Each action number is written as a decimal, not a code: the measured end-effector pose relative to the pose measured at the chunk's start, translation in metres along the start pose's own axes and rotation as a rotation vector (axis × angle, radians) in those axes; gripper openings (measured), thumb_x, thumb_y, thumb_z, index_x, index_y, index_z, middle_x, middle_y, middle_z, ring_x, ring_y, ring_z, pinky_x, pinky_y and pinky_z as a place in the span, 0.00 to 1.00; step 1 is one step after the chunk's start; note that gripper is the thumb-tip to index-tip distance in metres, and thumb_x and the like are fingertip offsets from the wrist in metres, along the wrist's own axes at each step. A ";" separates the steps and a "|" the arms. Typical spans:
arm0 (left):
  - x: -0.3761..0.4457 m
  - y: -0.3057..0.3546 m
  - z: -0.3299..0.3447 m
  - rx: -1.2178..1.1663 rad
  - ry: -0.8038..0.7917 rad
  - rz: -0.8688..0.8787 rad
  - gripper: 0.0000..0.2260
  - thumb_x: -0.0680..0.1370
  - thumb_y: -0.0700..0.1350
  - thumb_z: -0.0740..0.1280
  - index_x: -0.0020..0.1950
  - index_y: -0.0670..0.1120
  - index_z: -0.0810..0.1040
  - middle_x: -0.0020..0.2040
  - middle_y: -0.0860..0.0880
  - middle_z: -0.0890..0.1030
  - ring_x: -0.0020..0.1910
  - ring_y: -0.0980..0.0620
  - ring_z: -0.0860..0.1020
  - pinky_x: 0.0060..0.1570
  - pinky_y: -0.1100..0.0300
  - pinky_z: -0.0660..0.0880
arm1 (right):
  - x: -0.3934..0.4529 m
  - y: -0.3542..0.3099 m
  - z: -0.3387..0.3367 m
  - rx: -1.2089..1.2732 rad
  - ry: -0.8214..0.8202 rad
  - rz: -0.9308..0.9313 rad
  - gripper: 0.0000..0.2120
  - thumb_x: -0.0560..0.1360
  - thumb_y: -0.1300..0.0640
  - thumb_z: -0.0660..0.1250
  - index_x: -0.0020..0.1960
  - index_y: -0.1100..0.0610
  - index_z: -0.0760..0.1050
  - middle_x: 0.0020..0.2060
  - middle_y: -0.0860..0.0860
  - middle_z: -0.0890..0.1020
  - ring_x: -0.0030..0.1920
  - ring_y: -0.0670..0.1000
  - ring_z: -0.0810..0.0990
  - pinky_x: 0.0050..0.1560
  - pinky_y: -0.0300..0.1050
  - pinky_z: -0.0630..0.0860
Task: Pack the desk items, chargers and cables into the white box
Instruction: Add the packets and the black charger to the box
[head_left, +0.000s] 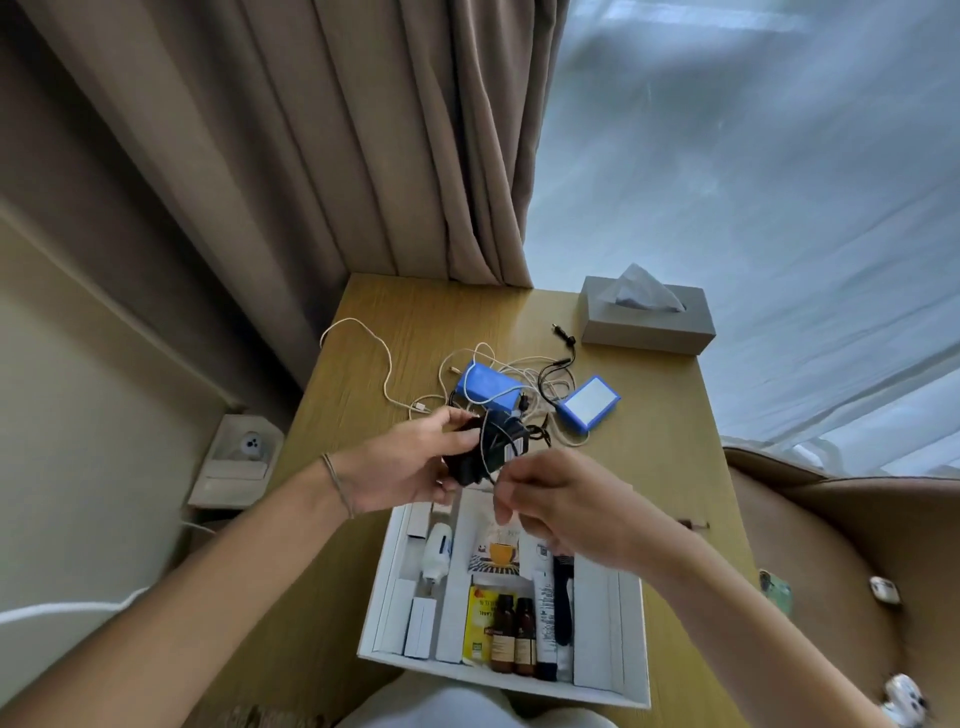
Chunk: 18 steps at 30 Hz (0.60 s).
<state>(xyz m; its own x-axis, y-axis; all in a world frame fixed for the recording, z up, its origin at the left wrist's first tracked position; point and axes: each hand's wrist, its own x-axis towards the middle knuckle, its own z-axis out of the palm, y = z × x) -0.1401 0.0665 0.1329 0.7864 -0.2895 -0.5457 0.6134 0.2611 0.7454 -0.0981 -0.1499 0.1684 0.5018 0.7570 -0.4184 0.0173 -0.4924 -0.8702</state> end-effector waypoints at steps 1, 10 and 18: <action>-0.002 -0.001 -0.003 -0.051 -0.053 0.028 0.20 0.80 0.46 0.67 0.69 0.45 0.66 0.47 0.43 0.77 0.35 0.51 0.72 0.34 0.59 0.72 | -0.003 0.012 0.008 0.083 -0.067 0.045 0.16 0.83 0.55 0.61 0.38 0.51 0.79 0.23 0.43 0.70 0.25 0.46 0.67 0.28 0.39 0.66; -0.007 -0.007 -0.005 0.135 -0.372 -0.010 0.09 0.81 0.44 0.62 0.61 0.45 0.73 0.53 0.40 0.77 0.43 0.48 0.78 0.32 0.61 0.76 | 0.019 0.077 -0.022 0.385 -0.117 0.213 0.07 0.76 0.53 0.72 0.41 0.55 0.81 0.33 0.53 0.76 0.32 0.49 0.72 0.40 0.46 0.72; 0.005 -0.027 0.013 0.688 0.156 0.022 0.04 0.81 0.46 0.65 0.54 0.47 0.74 0.45 0.41 0.80 0.37 0.43 0.76 0.33 0.53 0.76 | 0.019 0.042 -0.015 0.011 0.212 0.085 0.16 0.83 0.53 0.64 0.37 0.55 0.80 0.21 0.44 0.73 0.23 0.43 0.68 0.27 0.36 0.67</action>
<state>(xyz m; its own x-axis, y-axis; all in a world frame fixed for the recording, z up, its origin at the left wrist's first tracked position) -0.1538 0.0466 0.1152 0.8312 -0.1419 -0.5376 0.4518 -0.3910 0.8019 -0.0747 -0.1633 0.1277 0.6716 0.6053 -0.4272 -0.0416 -0.5448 -0.8375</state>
